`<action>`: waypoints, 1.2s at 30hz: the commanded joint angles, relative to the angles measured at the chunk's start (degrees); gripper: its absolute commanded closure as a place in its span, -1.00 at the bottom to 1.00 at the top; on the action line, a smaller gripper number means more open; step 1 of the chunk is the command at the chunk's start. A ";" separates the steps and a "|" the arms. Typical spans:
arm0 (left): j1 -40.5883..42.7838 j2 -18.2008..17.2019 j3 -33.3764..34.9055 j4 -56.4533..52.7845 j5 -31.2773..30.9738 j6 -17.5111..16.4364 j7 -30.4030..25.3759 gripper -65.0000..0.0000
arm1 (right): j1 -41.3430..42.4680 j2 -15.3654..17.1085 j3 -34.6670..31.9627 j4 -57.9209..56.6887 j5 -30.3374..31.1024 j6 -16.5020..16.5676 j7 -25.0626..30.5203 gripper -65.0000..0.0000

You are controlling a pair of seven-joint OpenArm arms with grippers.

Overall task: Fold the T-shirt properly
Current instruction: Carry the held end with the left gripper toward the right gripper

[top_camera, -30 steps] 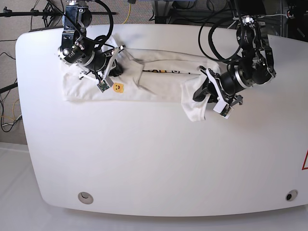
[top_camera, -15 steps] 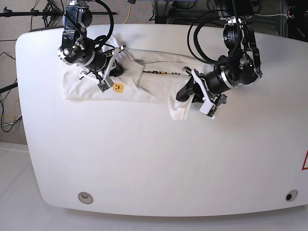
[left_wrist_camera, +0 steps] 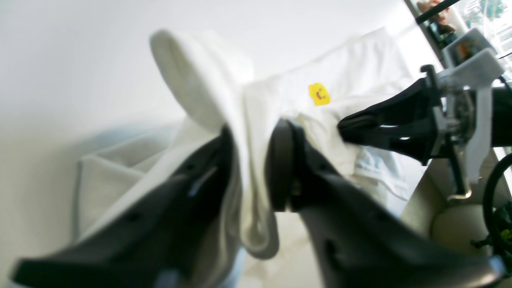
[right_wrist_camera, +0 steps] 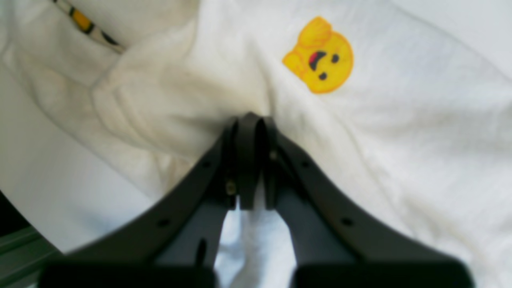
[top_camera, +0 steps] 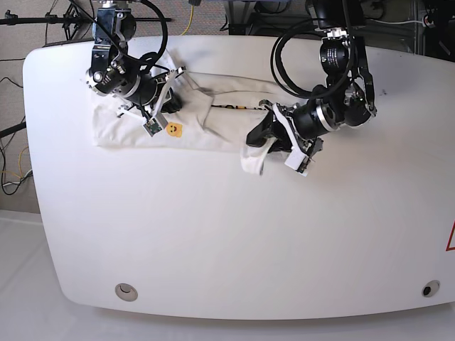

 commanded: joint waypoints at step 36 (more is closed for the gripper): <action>-6.27 0.46 10.81 0.60 -3.12 -0.30 -1.61 -0.39 | 0.51 -0.03 0.09 0.44 -0.01 0.34 -0.51 0.93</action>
